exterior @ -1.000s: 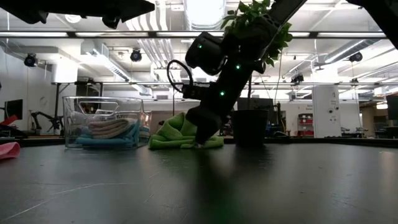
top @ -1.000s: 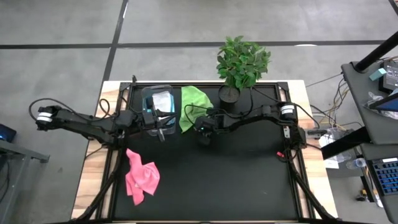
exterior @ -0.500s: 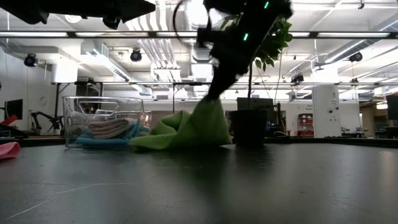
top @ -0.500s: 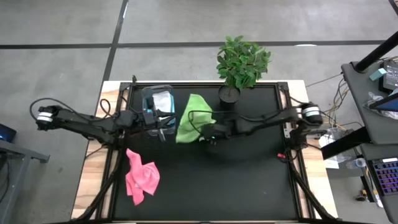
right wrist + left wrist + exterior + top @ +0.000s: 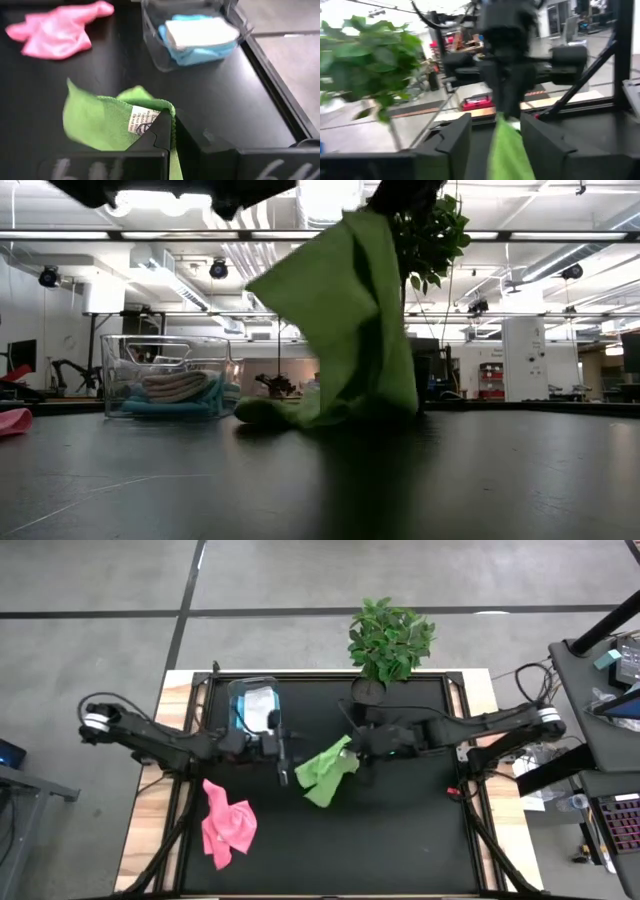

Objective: Fold microfiber towels
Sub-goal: Fold the green microfiber towel

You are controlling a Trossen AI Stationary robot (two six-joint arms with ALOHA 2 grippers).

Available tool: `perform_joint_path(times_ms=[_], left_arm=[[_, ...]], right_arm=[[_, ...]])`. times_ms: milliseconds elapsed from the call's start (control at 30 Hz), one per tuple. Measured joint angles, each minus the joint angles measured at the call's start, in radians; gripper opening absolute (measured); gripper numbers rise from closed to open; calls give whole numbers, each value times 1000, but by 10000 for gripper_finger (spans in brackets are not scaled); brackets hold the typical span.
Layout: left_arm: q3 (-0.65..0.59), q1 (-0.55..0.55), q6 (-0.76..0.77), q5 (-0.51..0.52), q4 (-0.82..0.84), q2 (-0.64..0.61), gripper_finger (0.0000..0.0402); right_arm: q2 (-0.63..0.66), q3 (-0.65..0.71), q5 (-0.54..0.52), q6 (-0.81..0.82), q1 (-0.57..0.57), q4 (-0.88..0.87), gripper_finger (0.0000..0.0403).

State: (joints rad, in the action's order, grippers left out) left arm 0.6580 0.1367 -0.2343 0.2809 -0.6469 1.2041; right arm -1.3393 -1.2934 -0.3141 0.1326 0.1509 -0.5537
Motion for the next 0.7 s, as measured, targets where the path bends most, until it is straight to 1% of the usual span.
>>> perform_joint_path(times_ms=[100, 200, 367, 467, 700], left_arm=[[50, 23, 26, -1, -1, 68, 183], [85, 37, 82, 0, 7, 125, 195], [112, 42, 192, -40, 2, 213, 197], [113, 43, 247, -41, 8, 266, 196], [113, 43, 283, -59, 8, 380, 196]], right_arm=[[36, -2, 0, -2, 0, 2, 9], [56, -6, 0, -13, 0, 1, 9], [61, -6, 1, -24, 0, -11, 9], [61, -6, 0, -17, 0, -20, 9], [61, -6, 0, -20, 0, -19, 9]])
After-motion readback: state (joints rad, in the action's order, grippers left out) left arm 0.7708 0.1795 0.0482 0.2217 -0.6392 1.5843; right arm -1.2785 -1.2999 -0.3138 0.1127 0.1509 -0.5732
